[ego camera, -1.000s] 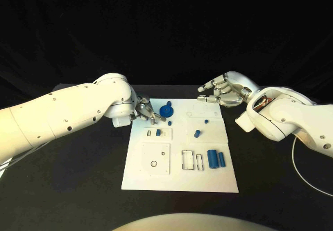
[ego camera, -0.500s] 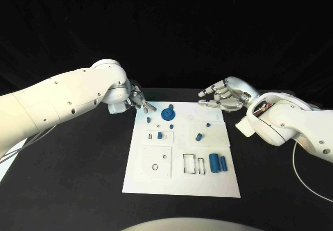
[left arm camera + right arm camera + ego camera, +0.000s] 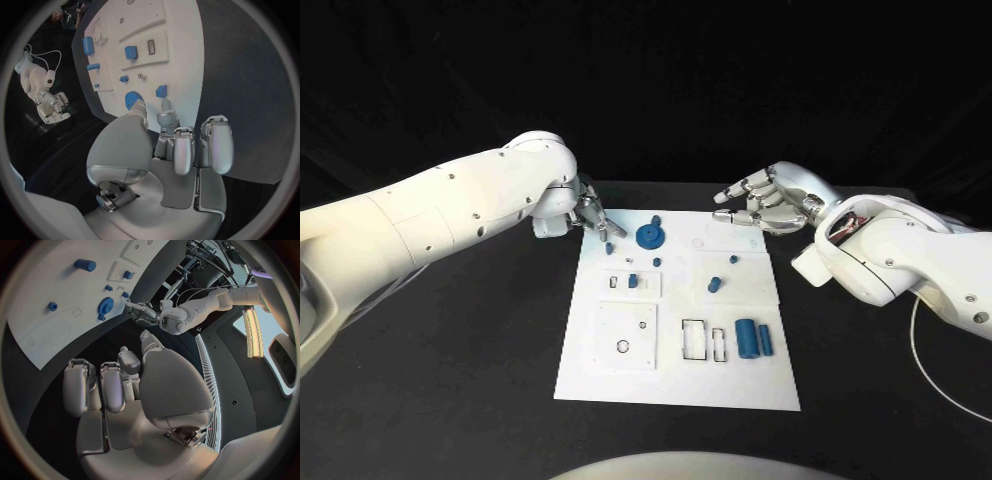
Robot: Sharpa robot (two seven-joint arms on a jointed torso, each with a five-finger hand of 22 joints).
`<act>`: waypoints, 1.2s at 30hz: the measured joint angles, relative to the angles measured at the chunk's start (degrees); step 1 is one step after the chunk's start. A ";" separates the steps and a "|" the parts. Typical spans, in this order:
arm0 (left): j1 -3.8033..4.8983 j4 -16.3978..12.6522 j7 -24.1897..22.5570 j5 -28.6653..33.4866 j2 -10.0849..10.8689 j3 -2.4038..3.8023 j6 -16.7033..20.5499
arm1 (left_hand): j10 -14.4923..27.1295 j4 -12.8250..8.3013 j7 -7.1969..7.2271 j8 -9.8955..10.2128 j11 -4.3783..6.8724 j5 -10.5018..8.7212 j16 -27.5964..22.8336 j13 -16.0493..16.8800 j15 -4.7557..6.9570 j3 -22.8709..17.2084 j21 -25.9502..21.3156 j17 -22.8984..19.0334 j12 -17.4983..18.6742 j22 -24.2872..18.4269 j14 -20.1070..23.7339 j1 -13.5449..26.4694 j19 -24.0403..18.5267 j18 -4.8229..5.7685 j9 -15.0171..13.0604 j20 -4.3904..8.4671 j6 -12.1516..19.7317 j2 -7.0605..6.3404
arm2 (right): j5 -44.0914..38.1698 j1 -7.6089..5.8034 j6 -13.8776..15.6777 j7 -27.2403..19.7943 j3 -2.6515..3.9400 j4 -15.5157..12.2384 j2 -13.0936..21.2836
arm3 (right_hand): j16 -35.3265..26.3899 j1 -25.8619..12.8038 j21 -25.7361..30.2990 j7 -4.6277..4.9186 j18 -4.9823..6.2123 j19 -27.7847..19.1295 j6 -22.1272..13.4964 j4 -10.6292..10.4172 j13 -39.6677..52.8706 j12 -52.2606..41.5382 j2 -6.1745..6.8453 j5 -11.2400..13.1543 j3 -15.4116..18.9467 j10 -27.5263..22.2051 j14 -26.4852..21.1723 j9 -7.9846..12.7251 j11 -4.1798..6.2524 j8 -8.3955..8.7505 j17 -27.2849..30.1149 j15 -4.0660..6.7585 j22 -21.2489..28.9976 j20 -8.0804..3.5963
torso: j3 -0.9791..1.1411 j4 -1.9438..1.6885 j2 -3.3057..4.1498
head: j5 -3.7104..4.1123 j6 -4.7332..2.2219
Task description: Assemble the parts on the task board
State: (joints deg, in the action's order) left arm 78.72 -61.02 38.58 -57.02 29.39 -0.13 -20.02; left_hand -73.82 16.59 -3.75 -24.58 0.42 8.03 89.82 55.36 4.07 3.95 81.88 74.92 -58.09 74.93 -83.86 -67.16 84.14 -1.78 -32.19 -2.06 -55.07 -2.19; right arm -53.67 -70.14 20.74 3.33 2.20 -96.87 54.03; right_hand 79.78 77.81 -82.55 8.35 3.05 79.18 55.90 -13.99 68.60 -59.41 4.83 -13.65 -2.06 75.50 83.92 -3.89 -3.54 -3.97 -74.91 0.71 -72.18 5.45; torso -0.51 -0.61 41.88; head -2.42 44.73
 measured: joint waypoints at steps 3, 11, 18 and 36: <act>-0.21 0.76 -0.08 -0.28 -0.49 -0.13 -0.72 | 0.00 0.16 0.21 -0.26 0.00 -0.24 0.00 0.22 0.00 0.16 0.00 0.00 -0.27 0.00 0.00 0.23 0.00 0.00 0.00 0.00 -0.20 0.23 | 0.00 0.02 -0.04 -0.01 0.00 0.00 -0.03 | 0.00 0.00 0.22 0.00 0.00 0.00 0.00 0.00 0.00 0.00 0.00 0.00 0.00 0.00 0.00 0.00 0.00 0.00 0.00 0.00 0.00 0.00 | -0.02 0.00 0.01 | -0.09 0.13; -0.78 1.51 -0.15 -0.69 -1.05 -0.33 -2.24 | -0.46 0.00 0.20 -0.48 0.35 -0.30 0.00 0.70 0.00 0.31 0.45 -0.01 -0.68 -0.01 0.00 0.15 0.00 0.00 -0.01 0.00 -0.61 0.75 | 0.00 0.06 -0.16 -0.02 0.00 0.02 -0.07 | 0.00 0.00 0.22 0.00 0.00 0.00 0.00 0.00 0.00 0.00 0.00 0.00 0.00 0.00 0.00 0.00 0.00 0.00 0.00 0.00 0.00 0.00 | 0.03 0.08 -0.05 | -0.31 0.46; -0.81 1.49 -0.02 -0.85 -1.00 -0.33 -3.11 | -0.82 -0.24 0.50 -0.82 0.41 -0.30 0.00 0.88 0.01 0.55 0.70 -0.01 -1.00 -0.01 0.00 -0.32 0.00 0.00 -0.14 0.00 -0.92 1.22 | 0.00 0.06 -0.22 -0.03 0.00 0.04 -0.07 | 0.00 0.00 0.22 0.00 0.00 0.00 0.00 0.00 0.00 0.00 0.00 0.00 0.00 0.00 0.00 0.00 0.00 0.00 -0.04 0.00 0.00 0.00 | 0.10 0.05 -0.15 | -0.33 0.53; -0.91 1.04 0.29 -0.95 -0.97 -0.34 -4.06 | -1.23 -0.48 0.83 -1.66 0.82 -0.30 0.00 1.07 0.21 0.79 1.04 -0.01 -1.49 -0.02 -0.20 -2.19 0.00 -0.01 -0.89 0.00 -1.66 3.09 | 0.00 0.07 -0.28 -0.04 0.00 0.06 -0.02 | 0.00 0.00 0.22 0.00 0.00 0.00 0.00 0.00 0.00 0.00 0.00 -0.23 0.00 0.00 0.00 0.00 0.00 0.00 -0.03 0.00 0.00 0.00 | 0.10 0.03 -0.15 | -0.34 0.54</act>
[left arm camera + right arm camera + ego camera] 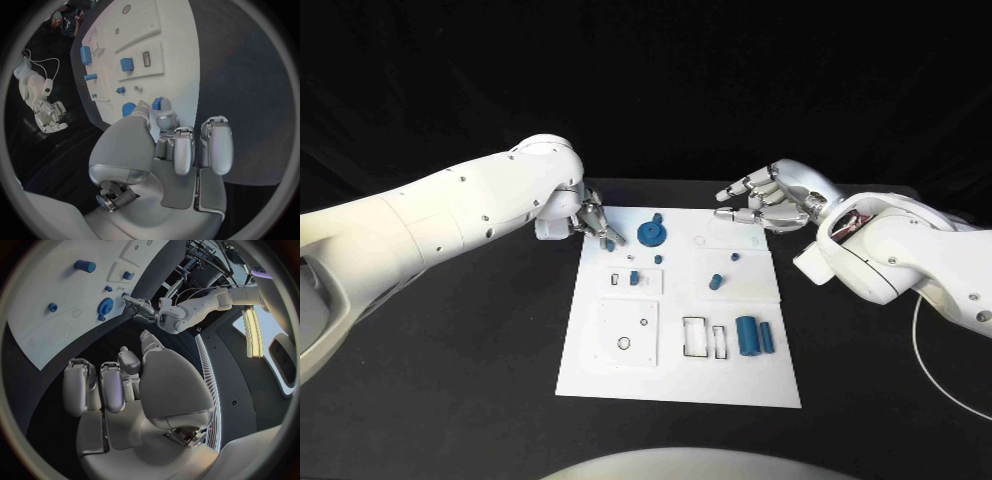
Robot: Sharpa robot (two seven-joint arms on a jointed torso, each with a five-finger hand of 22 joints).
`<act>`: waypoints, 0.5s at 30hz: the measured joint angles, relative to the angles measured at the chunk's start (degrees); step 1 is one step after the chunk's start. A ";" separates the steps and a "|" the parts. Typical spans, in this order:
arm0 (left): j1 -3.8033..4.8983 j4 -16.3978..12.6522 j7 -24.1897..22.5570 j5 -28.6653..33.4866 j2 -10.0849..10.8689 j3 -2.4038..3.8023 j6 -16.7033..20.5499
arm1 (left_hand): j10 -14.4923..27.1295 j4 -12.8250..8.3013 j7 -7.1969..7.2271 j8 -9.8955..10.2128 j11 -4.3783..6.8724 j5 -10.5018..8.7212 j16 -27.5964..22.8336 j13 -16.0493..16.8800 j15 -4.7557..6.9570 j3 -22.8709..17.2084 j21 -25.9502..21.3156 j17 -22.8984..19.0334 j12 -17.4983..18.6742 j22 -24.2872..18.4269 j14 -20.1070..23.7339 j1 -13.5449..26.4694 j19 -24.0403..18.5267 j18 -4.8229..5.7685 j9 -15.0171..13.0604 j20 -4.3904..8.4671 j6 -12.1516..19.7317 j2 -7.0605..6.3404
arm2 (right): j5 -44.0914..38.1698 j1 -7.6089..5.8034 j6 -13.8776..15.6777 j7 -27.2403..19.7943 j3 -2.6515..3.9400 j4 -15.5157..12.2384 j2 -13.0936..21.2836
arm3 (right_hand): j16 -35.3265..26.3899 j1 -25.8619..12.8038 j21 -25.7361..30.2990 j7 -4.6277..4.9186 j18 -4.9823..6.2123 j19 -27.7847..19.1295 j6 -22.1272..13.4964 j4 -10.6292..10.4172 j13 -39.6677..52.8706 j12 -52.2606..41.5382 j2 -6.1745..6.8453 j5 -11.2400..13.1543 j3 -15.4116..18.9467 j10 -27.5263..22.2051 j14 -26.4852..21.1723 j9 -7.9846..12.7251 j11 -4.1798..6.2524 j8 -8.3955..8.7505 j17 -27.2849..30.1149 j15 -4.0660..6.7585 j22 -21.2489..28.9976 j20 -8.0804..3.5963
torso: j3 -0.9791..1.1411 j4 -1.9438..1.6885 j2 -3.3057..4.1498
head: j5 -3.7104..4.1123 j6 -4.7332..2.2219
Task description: Assemble the parts on the task board
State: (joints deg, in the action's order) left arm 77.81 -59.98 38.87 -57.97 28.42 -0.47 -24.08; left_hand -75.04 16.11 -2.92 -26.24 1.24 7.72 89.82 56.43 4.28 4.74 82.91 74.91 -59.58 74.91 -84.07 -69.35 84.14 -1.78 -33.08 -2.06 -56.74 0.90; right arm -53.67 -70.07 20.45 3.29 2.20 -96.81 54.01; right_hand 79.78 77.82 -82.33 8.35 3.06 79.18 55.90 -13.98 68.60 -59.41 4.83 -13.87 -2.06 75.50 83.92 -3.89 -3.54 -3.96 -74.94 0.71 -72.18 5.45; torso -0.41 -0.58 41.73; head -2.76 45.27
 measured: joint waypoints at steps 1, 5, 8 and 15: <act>-0.01 -0.02 0.00 0.00 0.00 0.00 0.06 | 0.00 -0.04 0.08 -0.04 0.00 0.00 0.00 0.00 0.00 -0.04 0.00 0.00 0.00 0.00 0.00 -0.40 0.00 0.01 -0.10 0.00 -0.08 0.40 | 0.00 0.00 0.00 0.00 0.00 0.00 0.00 | 0.00 0.00 0.00 0.00 0.00 0.00 0.00 0.00 0.00 0.00 0.00 0.00 0.00 0.00 0.00 0.00 0.00 0.00 0.00 0.00 0.00 0.00 | 0.00 -0.01 0.01 | 0.03 -0.01; -0.05 -0.03 0.00 0.02 0.00 0.00 0.53 | 0.00 -1.18 0.08 -0.49 0.00 0.00 0.00 -0.02 0.00 -0.95 0.00 0.00 0.00 0.00 0.00 -2.59 -0.21 0.00 -0.73 0.21 -0.08 1.68 | 0.00 0.00 -0.03 0.00 0.00 0.01 0.00 | 0.00 0.00 0.00 0.00 0.00 0.00 0.00 0.00 0.00 0.00 0.00 0.00 0.00 0.00 0.00 0.00 0.00 0.00 0.00 0.00 0.00 0.00 | -0.01 -0.01 0.01 | 0.05 -0.07; -0.05 -0.02 -0.03 0.06 0.00 0.00 1.05 | 0.00 -1.94 0.08 -0.78 0.00 0.00 0.00 -0.19 0.21 -1.62 0.00 0.00 0.00 0.00 0.21 -4.03 -0.21 0.00 -1.14 0.21 -0.08 2.36 | 0.00 0.00 -0.08 0.00 0.00 0.02 -0.01 | 0.00 0.00 0.00 0.00 0.00 0.00 0.00 0.00 0.00 0.00 0.00 0.00 0.00 0.00 0.00 0.00 0.00 0.00 0.01 0.00 0.00 0.00 | -0.03 -0.01 0.01 | 0.05 -0.08; -0.05 0.07 -0.11 0.11 -0.02 0.01 1.90 | -0.19 -3.82 0.62 -0.78 0.20 -0.29 0.00 -0.50 0.41 -3.50 0.00 0.00 0.00 0.00 0.00 -6.73 0.00 -0.01 -1.82 0.42 0.47 3.71 | 0.00 0.00 -0.26 0.01 0.00 0.02 0.01 | 0.00 0.00 0.00 0.00 0.00 0.00 0.00 0.00 0.00 0.00 0.00 0.00 0.00 0.00 0.00 0.00 0.00 0.00 0.01 0.00 0.00 0.00 | -0.03 -0.01 0.01 | 0.01 0.00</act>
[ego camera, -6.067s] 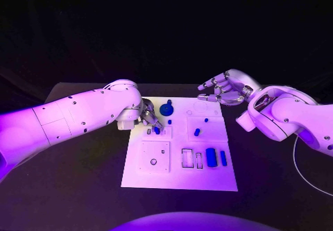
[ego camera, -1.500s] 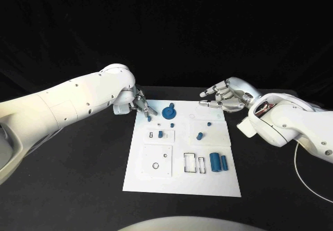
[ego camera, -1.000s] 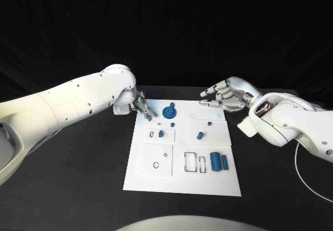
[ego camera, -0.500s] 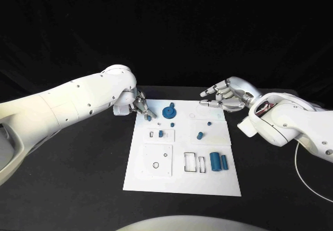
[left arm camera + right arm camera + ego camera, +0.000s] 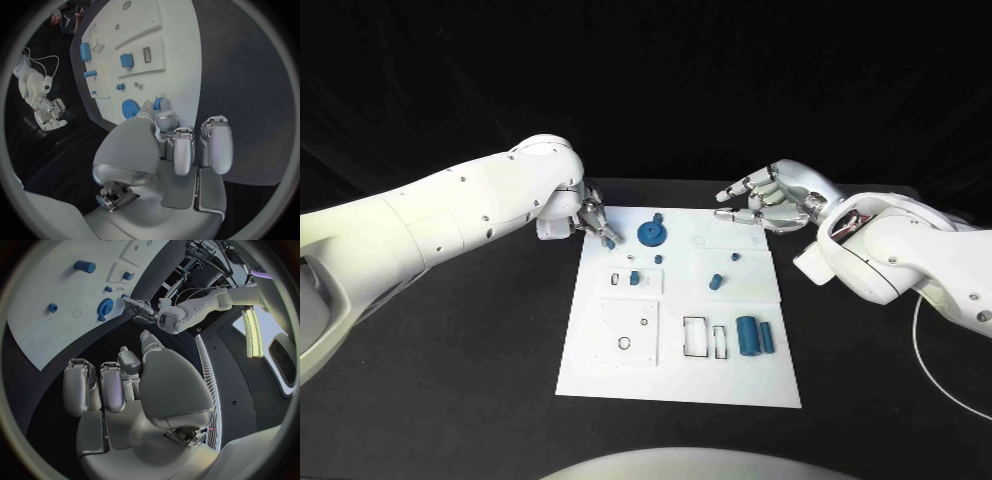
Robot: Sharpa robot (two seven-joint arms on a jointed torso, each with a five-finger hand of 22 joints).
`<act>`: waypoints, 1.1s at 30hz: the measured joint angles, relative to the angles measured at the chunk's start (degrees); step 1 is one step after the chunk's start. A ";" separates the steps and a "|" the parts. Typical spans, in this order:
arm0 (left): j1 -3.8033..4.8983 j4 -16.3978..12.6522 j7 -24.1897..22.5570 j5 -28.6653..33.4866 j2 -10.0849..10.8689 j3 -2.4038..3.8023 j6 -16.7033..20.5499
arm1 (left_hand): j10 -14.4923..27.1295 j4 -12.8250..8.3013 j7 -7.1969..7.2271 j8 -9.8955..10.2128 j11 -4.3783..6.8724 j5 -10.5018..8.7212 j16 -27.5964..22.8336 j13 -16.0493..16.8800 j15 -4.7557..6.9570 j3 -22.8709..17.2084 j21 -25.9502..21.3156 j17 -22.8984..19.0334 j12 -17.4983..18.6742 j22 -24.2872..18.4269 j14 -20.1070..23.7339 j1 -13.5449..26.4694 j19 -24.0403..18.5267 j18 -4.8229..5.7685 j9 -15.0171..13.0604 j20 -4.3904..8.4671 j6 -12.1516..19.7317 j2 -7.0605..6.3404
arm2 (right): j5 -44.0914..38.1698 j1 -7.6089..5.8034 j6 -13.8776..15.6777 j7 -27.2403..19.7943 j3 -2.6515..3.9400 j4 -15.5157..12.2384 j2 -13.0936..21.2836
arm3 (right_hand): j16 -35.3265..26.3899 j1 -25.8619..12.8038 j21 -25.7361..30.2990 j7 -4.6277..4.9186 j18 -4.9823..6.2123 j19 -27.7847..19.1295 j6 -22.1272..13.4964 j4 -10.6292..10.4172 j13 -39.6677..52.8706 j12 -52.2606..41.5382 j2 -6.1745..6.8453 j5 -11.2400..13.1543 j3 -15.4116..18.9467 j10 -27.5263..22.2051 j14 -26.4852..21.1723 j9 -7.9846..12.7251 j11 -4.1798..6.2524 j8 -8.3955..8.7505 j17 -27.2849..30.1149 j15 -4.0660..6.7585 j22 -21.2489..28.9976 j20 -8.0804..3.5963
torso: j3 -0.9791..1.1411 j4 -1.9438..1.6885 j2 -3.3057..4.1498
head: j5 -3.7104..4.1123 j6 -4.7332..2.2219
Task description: Assemble the parts on the task board
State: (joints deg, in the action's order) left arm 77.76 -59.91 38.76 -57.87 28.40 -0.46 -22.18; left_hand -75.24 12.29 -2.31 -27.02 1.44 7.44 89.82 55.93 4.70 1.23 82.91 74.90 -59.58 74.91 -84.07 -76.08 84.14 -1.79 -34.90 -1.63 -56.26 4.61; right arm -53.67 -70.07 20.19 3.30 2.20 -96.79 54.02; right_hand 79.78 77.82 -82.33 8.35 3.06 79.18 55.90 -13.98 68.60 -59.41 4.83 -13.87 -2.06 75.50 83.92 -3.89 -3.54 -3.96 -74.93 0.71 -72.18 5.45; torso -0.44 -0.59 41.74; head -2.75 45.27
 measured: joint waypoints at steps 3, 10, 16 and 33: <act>0.03 0.03 -0.03 0.03 -0.04 0.02 0.14 | 0.00 -0.84 -0.07 -0.05 0.00 -0.23 0.00 -0.18 0.00 -1.66 0.00 0.00 0.00 0.00 0.00 -1.52 0.00 0.00 -0.21 0.00 0.36 0.30 | 0.00 0.00 -0.10 0.03 0.00 0.00 0.00 | 0.00 0.00 0.00 0.00 0.00 0.00 0.00 0.00 0.00 0.00 0.00 0.00 0.00 0.00 0.00 0.00 0.00 0.00 0.00 0.00 0.00 0.00 | 0.00 -0.01 0.00 | -0.01 0.02; 0.08 0.10 -0.13 0.22 -0.01 0.05 0.19 | 0.36 -1.90 -0.12 0.30 0.27 -0.16 0.00 -0.77 0.00 -5.85 0.00 0.05 0.57 0.00 0.00 -5.22 -0.20 0.00 -0.34 0.20 1.57 0.34 | 0.00 0.00 -0.37 0.07 0.00 0.00 -0.01 | 0.00 0.00 0.00 0.00 0.00 0.00 0.00 0.00 0.00 0.00 0.00 0.00 0.00 0.00 0.00 0.00 0.00 0.00 0.01 0.00 0.00 0.00 | 0.01 0.00 -0.03 | -0.05 0.07; -0.03 -1.00 -0.34 1.02 0.95 -0.15 0.47 | 0.41 2.16 -0.42 -0.49 0.17 2.17 0.00 -1.54 0.00 -13.37 -0.45 0.04 1.22 0.00 0.00 -3.86 -0.20 0.01 -1.89 0.19 2.06 -3.39 | 0.00 0.00 -0.57 0.09 0.00 0.00 -0.01 | 0.00 0.00 0.00 0.00 0.00 0.00 0.00 0.00 0.00 0.00 0.00 0.00 0.00 0.00 0.00 0.00 0.00 0.00 0.01 0.00 0.00 0.00 | 0.04 0.01 -0.10 | -0.09 0.02; -1.40 -19.15 -1.17 6.90 12.30 -0.23 8.90 | -1.14 -2.52 -0.43 -2.48 0.31 3.82 0.00 -1.16 0.00 -30.38 -0.49 0.03 0.33 -0.01 0.00 6.08 -0.20 0.01 -4.29 0.19 1.57 -9.84 | -0.01 0.02 -0.97 0.13 -0.25 0.24 0.10 | -0.22 0.00 0.00 0.00 0.00 0.00 0.00 0.00 0.00 0.00 0.00 0.00 0.00 0.00 0.00 0.00 0.00 0.00 0.02 0.00 0.00 0.00 | 0.00 -0.15 -0.09 | -0.30 -0.15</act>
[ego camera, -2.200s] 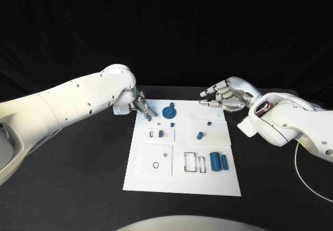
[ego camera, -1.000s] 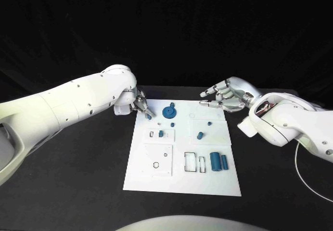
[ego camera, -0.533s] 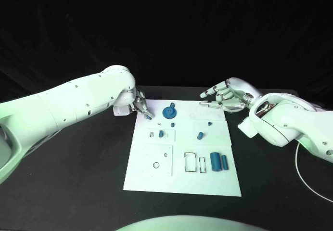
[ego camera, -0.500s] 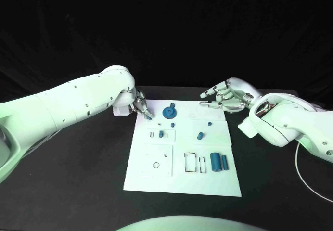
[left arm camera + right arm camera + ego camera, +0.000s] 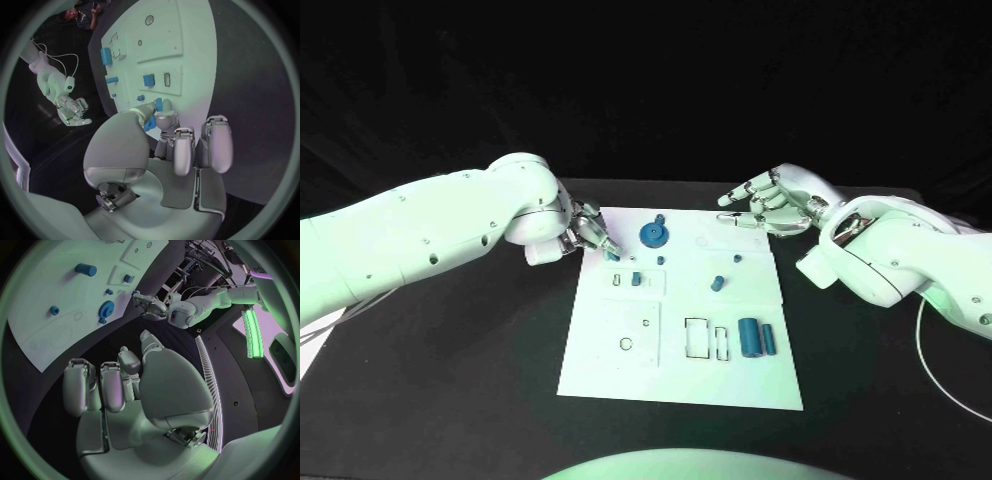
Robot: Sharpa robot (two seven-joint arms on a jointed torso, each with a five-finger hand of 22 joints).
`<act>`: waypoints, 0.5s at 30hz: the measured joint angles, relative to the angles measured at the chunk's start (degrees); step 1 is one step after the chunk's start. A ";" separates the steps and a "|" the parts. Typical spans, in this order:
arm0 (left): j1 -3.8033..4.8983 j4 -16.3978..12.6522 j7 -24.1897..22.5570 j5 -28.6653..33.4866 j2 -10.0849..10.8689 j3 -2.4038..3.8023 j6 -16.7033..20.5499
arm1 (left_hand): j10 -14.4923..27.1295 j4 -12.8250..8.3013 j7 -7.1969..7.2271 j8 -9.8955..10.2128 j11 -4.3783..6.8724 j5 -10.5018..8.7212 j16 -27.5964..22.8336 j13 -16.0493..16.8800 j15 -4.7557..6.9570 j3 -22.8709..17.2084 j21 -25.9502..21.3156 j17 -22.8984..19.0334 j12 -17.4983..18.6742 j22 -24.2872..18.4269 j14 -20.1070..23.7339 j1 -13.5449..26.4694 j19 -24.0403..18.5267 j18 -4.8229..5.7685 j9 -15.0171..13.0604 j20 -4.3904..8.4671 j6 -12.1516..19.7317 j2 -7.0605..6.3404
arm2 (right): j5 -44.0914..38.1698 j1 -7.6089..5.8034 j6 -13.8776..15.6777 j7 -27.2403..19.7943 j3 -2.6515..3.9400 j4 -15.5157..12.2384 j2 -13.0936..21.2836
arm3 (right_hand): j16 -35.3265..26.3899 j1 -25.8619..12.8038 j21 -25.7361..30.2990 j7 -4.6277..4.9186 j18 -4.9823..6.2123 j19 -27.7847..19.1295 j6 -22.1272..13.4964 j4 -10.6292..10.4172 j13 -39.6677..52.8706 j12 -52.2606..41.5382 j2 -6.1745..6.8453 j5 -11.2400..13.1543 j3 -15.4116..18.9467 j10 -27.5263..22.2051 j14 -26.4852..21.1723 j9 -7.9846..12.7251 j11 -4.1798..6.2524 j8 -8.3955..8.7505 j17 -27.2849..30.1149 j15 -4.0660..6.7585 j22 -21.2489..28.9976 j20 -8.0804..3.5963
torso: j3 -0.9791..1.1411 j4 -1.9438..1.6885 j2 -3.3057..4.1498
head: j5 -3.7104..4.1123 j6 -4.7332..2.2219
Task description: Assemble the parts on the task board
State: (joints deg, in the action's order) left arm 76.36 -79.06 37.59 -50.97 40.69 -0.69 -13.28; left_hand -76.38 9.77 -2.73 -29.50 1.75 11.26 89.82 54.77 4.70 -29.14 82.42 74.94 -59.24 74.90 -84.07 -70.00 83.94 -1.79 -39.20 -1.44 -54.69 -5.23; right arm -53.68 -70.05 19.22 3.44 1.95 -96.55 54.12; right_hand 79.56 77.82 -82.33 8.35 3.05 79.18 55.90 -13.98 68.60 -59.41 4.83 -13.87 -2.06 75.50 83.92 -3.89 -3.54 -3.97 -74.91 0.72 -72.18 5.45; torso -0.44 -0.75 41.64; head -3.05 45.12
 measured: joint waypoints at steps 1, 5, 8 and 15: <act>-0.30 -0.86 -0.12 -0.09 0.44 -0.06 0.54 | 0.00 -0.03 0.00 -0.19 0.00 0.00 0.00 0.00 0.00 -0.03 0.08 0.00 0.00 0.00 0.00 0.00 0.00 0.00 0.00 0.00 0.00 0.00 | 0.00 0.02 -0.02 0.00 -0.02 0.03 0.00 | 0.00 0.00 0.00 0.00 0.00 0.00 0.00 0.00 0.00 0.00 0.00 0.00 0.00 0.00 0.00 0.00 0.00 0.00 0.00 0.00 0.00 0.00 | -0.01 -0.01 0.00 | 0.01 0.05; -1.29 -3.60 -0.79 -1.34 1.65 -0.14 2.45 | -0.12 -0.12 0.08 -0.23 0.11 0.00 0.00 0.00 0.00 -0.25 0.34 0.00 0.00 0.00 0.00 0.30 0.00 0.00 -0.13 0.00 -0.09 -0.30 | 0.00 0.10 -0.11 0.00 -0.07 0.08 0.00 | 0.00 0.00 0.00 0.00 0.00 0.00 0.00 0.00 0.00 0.00 0.00 0.00 0.00 0.00 0.00 0.00 0.00 0.00 0.00 0.00 0.00 0.00 | -0.07 -0.05 -0.01 | -0.02 0.23; -1.92 -4.65 -1.36 -2.93 2.11 -0.22 3.48 | -0.19 -0.80 0.08 -0.23 0.19 0.00 0.00 -0.01 0.00 -1.10 0.34 -0.01 0.00 0.00 0.00 0.54 0.00 0.00 -0.15 0.00 -0.10 -0.54 | 0.00 0.17 -0.17 0.00 -0.10 0.11 -0.01 | 0.00 0.00 0.00 0.00 0.00 0.00 0.00 0.00 0.00 0.00 0.00 0.00 0.00 0.00 0.00 0.00 0.00 0.00 0.00 0.00 0.00 0.00 | -0.10 -0.08 0.00 | -0.03 0.40; -3.08 -5.35 -2.31 -6.52 2.22 -0.35 4.51 | -0.32 -1.09 0.00 -0.23 0.08 -0.01 0.00 0.01 0.00 -1.39 0.57 -0.01 -0.01 0.00 0.00 0.76 0.00 0.00 -0.15 0.00 -0.18 -0.76 | 0.00 0.30 -0.28 0.00 -0.11 0.13 -0.02 | 0.00 0.00 0.00 0.00 0.00 0.00 0.00 0.00 0.00 0.00 0.00 0.00 0.00 0.00 0.00 0.00 0.00 0.00 -0.04 0.00 0.00 0.00 | -0.14 -0.01 0.03 | -0.14 0.74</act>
State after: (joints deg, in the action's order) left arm 73.28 -84.41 35.28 -57.49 42.91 -1.04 -8.77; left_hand -76.70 8.68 -2.73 -29.73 1.82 11.25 89.82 54.78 4.70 -30.53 82.99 74.92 -59.25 74.90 -84.07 -69.24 83.94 -1.79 -39.34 -1.44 -54.87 -5.99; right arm -53.68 -69.74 18.94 3.44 1.83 -96.42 54.10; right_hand 79.56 77.82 -82.33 8.35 3.06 79.18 55.90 -13.98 68.60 -59.41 4.84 -13.87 -2.06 75.50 83.92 -3.89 -3.54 -3.97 -74.95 0.71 -72.18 5.45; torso -0.58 -0.75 41.67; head -3.19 45.86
